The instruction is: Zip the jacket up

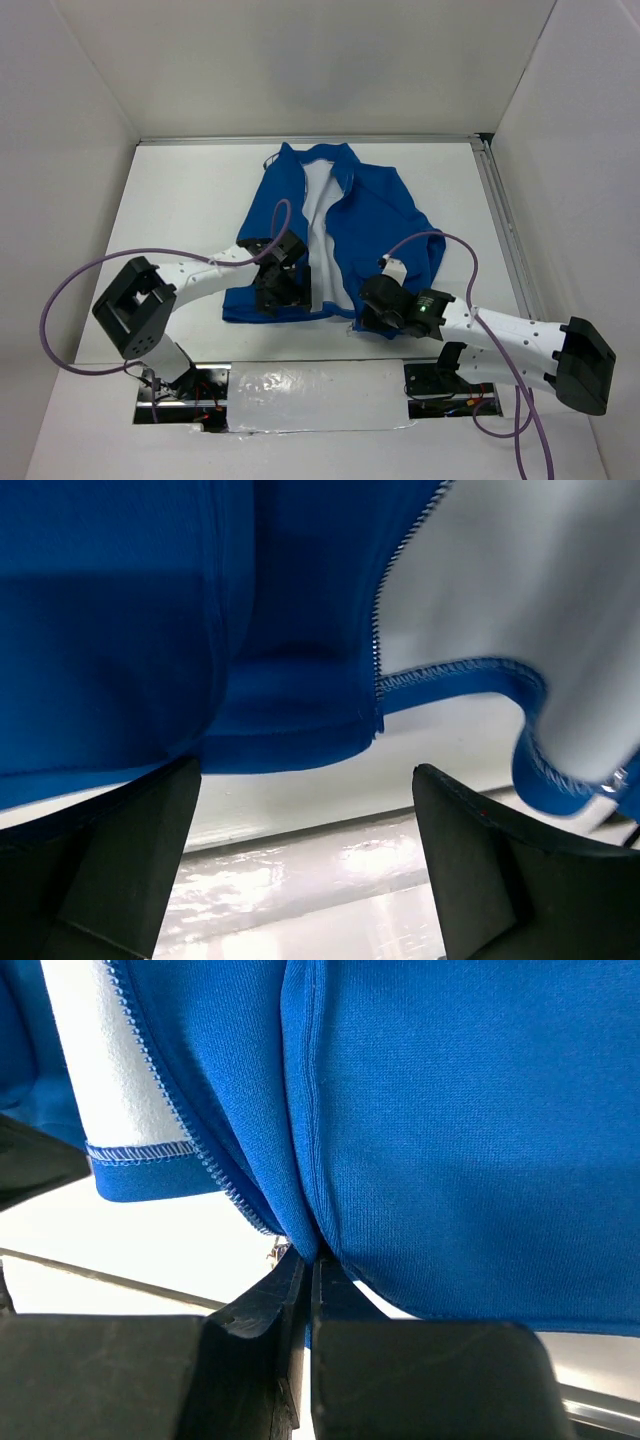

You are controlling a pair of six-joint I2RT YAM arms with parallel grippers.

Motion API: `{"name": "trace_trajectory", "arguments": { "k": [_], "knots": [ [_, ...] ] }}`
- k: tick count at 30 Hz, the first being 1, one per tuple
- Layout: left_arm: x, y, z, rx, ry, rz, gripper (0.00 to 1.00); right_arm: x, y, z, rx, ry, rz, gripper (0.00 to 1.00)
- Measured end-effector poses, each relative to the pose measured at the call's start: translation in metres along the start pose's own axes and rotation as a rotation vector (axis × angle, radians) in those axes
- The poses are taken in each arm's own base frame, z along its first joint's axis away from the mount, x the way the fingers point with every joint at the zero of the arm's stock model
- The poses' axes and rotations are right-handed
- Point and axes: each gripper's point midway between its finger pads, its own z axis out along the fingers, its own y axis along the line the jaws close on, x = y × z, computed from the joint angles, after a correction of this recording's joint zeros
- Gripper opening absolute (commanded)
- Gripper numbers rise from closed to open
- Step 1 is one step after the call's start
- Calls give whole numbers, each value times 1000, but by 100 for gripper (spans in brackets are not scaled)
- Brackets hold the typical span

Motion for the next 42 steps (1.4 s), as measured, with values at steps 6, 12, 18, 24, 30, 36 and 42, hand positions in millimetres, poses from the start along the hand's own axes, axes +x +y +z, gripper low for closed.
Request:
{"name": "trace_trajectory", "arguments": {
  "k": [6,12,18,24,30,36,42],
  "knots": [
    [7,-3,10,-91,27,-51,91,1,-4,1,-2,5,0,0],
    [6,2,15,-144,36,-130,83,4,-6,3,1,12,1,0],
    [-4,5,17,-141,24,-170,79,4,-7,3,-2,13,1,0],
    [-9,3,26,-130,25,-174,67,6,-9,4,1,15,2,0],
    [-8,1,28,-122,35,-175,48,6,-9,4,1,15,10,0],
    [-9,0,26,-111,23,-176,11,8,-14,8,17,20,23,0],
    [-16,-7,2,-58,-33,-159,7,5,-14,10,14,20,32,0]
  ]
}}
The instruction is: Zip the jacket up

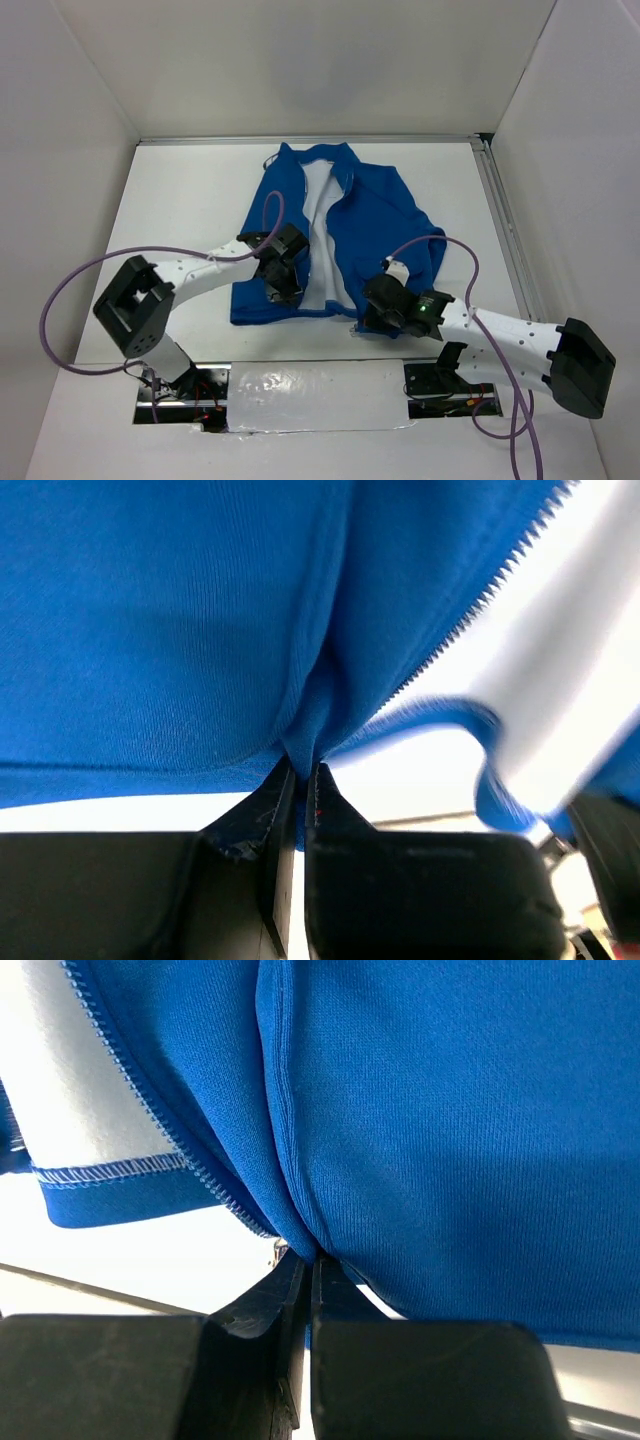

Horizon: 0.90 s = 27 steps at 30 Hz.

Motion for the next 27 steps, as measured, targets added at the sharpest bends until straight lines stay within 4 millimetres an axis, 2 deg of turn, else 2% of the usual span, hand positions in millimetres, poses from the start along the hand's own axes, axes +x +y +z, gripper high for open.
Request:
{"name": "trace_trajectory", "arguments": {
  "k": [2,6,12,15,20,27],
  "knots": [
    [-3,-5,-16,41,-31,5,3,-3,2,1,-12,0,4,0],
    [-6,-14,-54,145,-108,35,4,-10,16,-3,-99,-4,-33,0],
    [-9,-32,-121,360,-254,103,4,-33,56,-31,-341,-93,-117,0],
    [-6,-41,-145,462,-305,146,3,-42,76,-47,-459,-132,-146,0],
    [3,-56,-162,556,-337,204,1,-61,115,-74,-661,-220,-169,0],
    [13,-65,-174,618,-379,218,0,-87,150,-104,-844,-351,-144,0]
  ]
}}
